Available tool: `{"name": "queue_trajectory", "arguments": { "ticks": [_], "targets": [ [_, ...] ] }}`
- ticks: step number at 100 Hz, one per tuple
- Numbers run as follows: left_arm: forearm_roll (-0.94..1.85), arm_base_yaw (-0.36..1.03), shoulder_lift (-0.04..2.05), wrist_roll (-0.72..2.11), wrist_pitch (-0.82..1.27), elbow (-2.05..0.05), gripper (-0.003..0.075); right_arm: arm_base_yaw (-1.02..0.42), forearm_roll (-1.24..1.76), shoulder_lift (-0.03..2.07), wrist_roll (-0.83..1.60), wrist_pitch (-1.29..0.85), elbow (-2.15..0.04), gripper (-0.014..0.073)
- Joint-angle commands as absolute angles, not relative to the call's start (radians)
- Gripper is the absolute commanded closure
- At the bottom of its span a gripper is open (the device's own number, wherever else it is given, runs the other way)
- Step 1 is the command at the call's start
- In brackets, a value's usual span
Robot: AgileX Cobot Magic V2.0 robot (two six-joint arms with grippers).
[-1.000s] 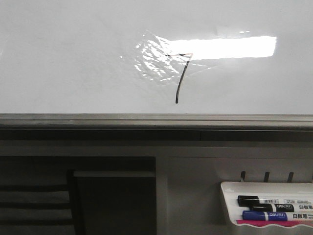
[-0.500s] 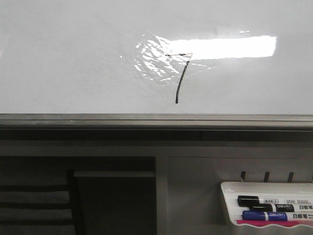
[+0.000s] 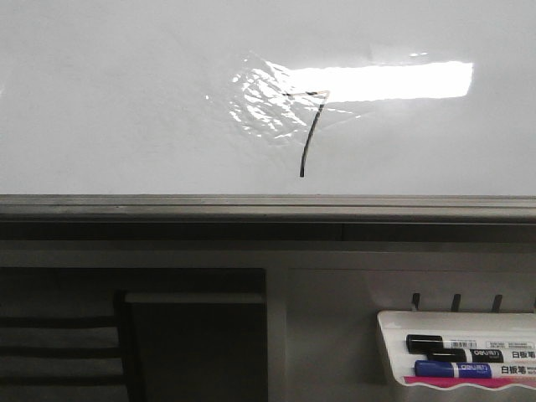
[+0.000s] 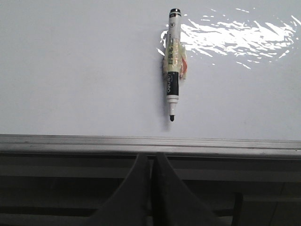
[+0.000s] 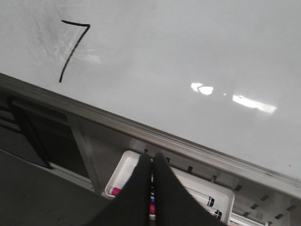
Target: Write number 7 on whiteboard
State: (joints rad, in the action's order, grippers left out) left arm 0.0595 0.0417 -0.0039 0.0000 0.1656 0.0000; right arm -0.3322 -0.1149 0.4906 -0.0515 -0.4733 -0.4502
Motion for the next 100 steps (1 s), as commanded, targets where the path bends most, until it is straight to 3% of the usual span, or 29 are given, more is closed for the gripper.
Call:
{"name": "queue_trajectory", "arguments": {
  "ticks": [1,27,50,100],
  "targets": [
    [0.069,0.041,-0.033,-0.006,0.093,0.035,0.0741,-0.275,-0.120,0.430,-0.051,-0.380,-0.402,0.0665],
    [0.069,0.041,-0.033,-0.006,0.093,0.035,0.0741,-0.097,-0.117,0.153,-0.051,-0.358,-0.150,0.0665],
    [0.069,0.041,-0.033,-0.006,0.093,0.035,0.0741,-0.027,-0.025,0.019,-0.051,-0.005,0.040,0.0665],
    [0.069,0.041,-0.033,-0.006,0.093,0.035,0.0741,0.000,-0.016,-0.029,-0.051,-0.054,0.040,0.0665]
  ]
}}
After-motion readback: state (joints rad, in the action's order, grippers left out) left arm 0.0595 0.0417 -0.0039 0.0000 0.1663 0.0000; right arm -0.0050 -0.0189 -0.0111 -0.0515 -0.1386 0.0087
